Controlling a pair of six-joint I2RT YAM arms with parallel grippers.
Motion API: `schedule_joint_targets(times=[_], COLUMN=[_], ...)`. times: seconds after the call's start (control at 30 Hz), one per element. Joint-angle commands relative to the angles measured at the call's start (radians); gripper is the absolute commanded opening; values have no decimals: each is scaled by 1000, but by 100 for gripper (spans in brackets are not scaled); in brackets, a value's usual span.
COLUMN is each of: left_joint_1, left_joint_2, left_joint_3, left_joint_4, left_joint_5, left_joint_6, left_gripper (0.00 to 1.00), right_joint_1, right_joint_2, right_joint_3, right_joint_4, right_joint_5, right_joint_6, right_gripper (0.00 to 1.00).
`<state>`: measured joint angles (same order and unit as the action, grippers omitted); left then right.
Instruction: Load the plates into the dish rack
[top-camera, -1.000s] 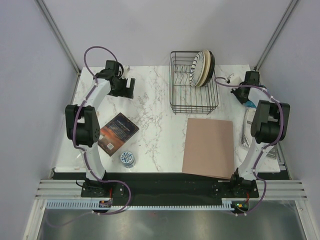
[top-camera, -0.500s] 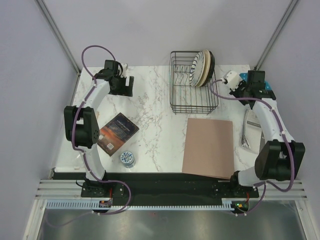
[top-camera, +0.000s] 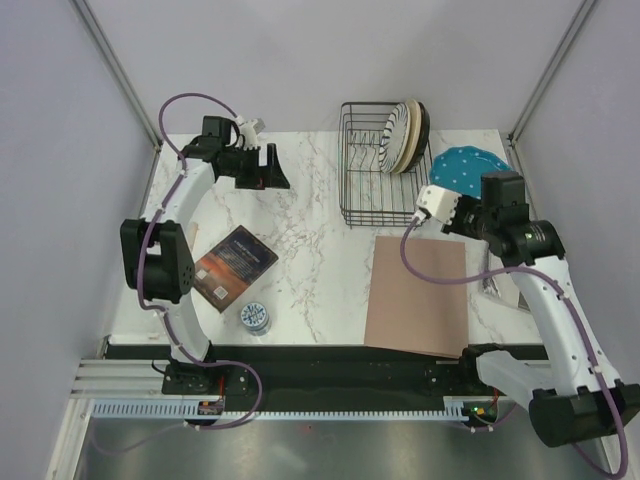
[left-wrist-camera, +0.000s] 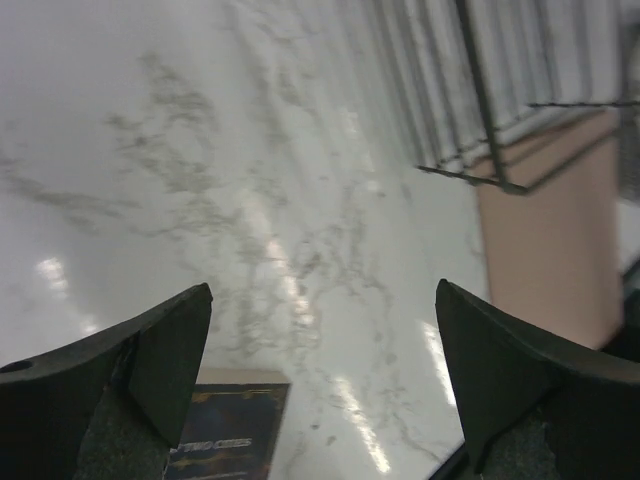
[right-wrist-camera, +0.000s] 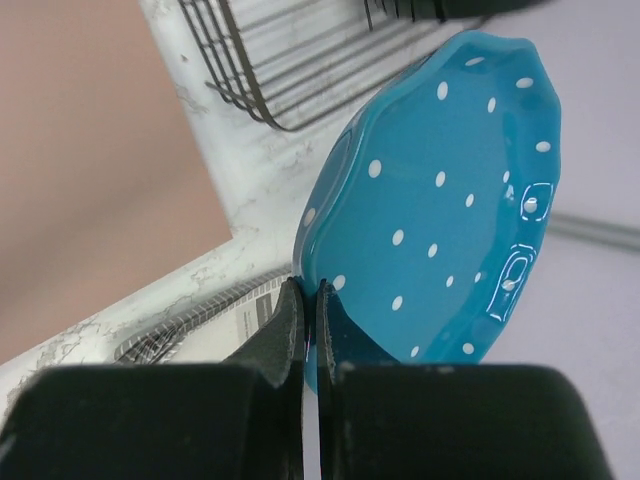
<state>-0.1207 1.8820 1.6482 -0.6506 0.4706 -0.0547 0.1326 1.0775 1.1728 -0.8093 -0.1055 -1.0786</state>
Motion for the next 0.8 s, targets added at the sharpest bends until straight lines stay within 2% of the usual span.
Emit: schedule_joint_targets(times=[0.0,0.1,0.3,0.43,0.53,0.67,0.77], left_joint_1=[0,-2,-11,-36,-53,-65,-80], left_joint_2=[11,25,60,84,104,132,167], left_joint_3=[5,-63,-62,-67,-76,-105,-91], left_joint_4=[43,191,360,402,430,509,511], left_joint_5=[694,769,862,867,858,772,764], left_joint_6=[-177,-328,-486,-551,-577,-634,-631], left_gripper=[100,100,100,100,95,79,74], right_joint_1=[85,136,197,254,309,380,424], right_joint_2=[-122,-152,-146,-104,-45,18,51], right_joint_3=[37,18,-13,-6,27,28,27], right_joint_4=[10,-24,-21,27,39,81,108], right_joint_5=[-54,-82,-132,-137,-135,-112,-99], right_joint_6=[-199,-292,-440,-506,-517,-520,-512], right_gripper=[0,0,0,0,0,0,0])
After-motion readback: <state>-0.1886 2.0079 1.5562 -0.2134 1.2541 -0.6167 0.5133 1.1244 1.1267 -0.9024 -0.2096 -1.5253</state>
